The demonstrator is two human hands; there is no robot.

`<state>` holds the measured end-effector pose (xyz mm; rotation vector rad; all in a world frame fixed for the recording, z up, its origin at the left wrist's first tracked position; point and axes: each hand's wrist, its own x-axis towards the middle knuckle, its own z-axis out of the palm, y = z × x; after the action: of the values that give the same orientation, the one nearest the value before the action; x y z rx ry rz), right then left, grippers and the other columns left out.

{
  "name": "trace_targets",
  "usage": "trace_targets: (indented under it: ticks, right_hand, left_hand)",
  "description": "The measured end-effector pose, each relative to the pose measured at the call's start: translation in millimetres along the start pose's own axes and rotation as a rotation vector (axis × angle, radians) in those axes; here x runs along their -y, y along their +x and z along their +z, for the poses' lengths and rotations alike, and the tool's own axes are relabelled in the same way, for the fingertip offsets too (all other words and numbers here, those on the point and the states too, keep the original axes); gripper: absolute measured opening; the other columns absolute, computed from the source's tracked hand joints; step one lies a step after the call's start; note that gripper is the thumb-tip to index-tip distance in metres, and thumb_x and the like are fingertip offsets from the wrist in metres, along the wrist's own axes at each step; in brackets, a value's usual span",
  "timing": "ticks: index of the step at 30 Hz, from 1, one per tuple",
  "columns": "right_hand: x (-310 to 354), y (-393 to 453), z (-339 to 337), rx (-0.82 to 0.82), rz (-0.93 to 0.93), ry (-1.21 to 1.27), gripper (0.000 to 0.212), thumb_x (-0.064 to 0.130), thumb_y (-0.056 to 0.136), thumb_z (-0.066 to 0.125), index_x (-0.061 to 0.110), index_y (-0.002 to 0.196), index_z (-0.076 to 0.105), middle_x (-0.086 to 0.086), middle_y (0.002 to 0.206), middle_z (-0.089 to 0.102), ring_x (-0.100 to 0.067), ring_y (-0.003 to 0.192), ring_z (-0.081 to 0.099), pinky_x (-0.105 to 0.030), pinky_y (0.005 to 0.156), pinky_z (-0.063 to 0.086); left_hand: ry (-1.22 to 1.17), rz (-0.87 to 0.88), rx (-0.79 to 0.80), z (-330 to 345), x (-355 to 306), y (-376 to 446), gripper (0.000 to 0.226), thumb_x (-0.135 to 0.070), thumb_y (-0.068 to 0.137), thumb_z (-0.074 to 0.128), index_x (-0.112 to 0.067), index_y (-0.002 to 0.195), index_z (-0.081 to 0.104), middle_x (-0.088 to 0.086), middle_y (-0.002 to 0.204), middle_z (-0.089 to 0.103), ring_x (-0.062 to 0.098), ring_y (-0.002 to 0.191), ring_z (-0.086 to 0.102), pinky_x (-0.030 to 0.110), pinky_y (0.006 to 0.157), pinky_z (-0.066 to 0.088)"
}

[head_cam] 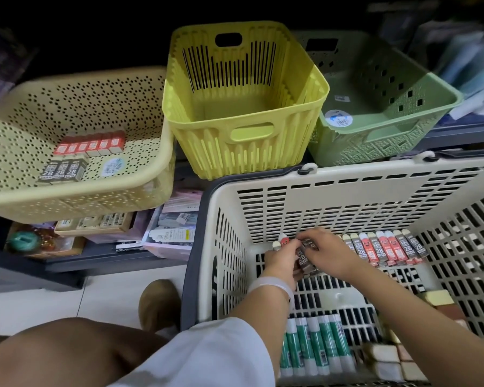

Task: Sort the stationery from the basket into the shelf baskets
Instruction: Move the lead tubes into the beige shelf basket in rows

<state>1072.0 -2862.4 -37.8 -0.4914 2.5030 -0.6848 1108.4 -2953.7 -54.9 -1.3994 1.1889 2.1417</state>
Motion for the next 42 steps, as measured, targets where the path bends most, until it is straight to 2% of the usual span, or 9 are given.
trace_targets:
  ticks: [5,11,19,23,25,30,33,38,42]
  right_hand:
    - [12,-3,3,0.028,0.035,0.018,0.037,0.011,0.091,0.045,0.014,0.128,0.051,-0.009,0.128,0.049,-0.023,0.118,0.047,-0.027,0.096,0.037]
    - [32,-22,-15,-0.109,0.059,0.176,0.031,0.01,0.091,0.047,0.016,0.119,0.06,-0.004,0.122,0.06,-0.018,0.111,0.053,-0.025,0.091,0.039]
    - [82,-54,-64,-0.447,-0.018,0.106,0.025,0.006,0.089,0.046,0.017,0.101,0.066,-0.005,0.105,0.066,-0.025,0.099,0.06,-0.029,0.081,0.043]
    - [124,-68,-80,-0.562,-0.142,0.108,0.023,0.007,0.088,0.048,0.016,0.104,0.064,-0.006,0.105,0.058,-0.021,0.095,0.057,-0.026,0.078,0.04]
    - [149,-75,-83,-0.607,-0.2,0.105,0.024,0.011,0.088,0.05,0.017,0.107,0.062,-0.003,0.105,0.055,-0.02,0.095,0.055,-0.026,0.079,0.039]
    - [214,-84,-86,-0.603,-0.312,0.171,0.023,0.022,0.089,0.053,0.022,0.11,0.063,0.0,0.109,0.062,-0.015,0.092,0.06,-0.034,0.085,0.049]
    - [248,-82,-83,-0.543,-0.378,0.153,0.029,0.024,0.091,0.052,0.021,0.118,0.061,-0.002,0.117,0.06,-0.016,0.102,0.058,-0.034,0.092,0.047]
    - [289,-68,-68,-0.535,-0.455,0.108,0.028,0.022,0.09,0.054,0.018,0.116,0.063,0.001,0.115,0.065,-0.013,0.1,0.058,-0.021,0.088,0.04]
    - [316,-49,-58,-0.541,-0.482,0.196,0.024,0.024,0.09,0.056,0.022,0.111,0.066,0.009,0.104,0.067,-0.002,0.09,0.056,-0.004,0.069,0.039]
  left_hand:
    - [-0.044,-0.044,0.057,0,-5,-12,0.05,-0.026,0.082,0.064,-0.008,0.126,0.049,0.017,0.117,0.062,0.025,0.084,0.061,0.028,0.058,0.048]
    - [-0.094,0.023,0.156,3,-13,-38,0.039,-0.025,0.087,0.055,-0.004,0.12,0.057,0.018,0.112,0.064,0.029,0.097,0.061,0.043,0.086,0.05]
    - [-0.219,0.122,0.445,1,-44,-99,0.019,-0.023,0.09,0.055,-0.012,0.077,0.063,0.004,0.063,0.068,0.014,0.059,0.065,0.028,0.057,0.055]
    - [-0.291,0.166,0.506,-22,-69,-138,0.011,-0.02,0.085,0.063,-0.009,0.085,0.061,0.01,0.077,0.067,0.02,0.068,0.064,0.033,0.052,0.056]
    - [-0.313,0.228,0.515,-37,-81,-156,0.013,-0.018,0.083,0.066,-0.009,0.092,0.06,0.013,0.09,0.064,0.023,0.078,0.063,0.04,0.059,0.056]
    - [-0.342,0.387,0.501,-84,-116,-192,0.016,-0.015,0.08,0.069,-0.007,0.092,0.061,0.018,0.092,0.067,0.029,0.085,0.065,0.048,0.075,0.054]
    - [-0.353,0.477,0.492,-114,-135,-202,0.014,-0.015,0.081,0.068,-0.007,0.091,0.062,0.016,0.077,0.071,0.026,0.075,0.068,0.044,0.071,0.057]
    - [-0.385,0.544,0.51,-158,-162,-204,0.012,-0.014,0.082,0.066,-0.005,0.09,0.062,0.014,0.068,0.071,0.023,0.062,0.07,0.044,0.065,0.058]
    - [-0.46,0.546,0.581,-188,-187,-199,0.016,-0.008,0.08,0.065,-0.003,0.094,0.06,0.017,0.072,0.07,0.028,0.066,0.07,0.046,0.061,0.057]
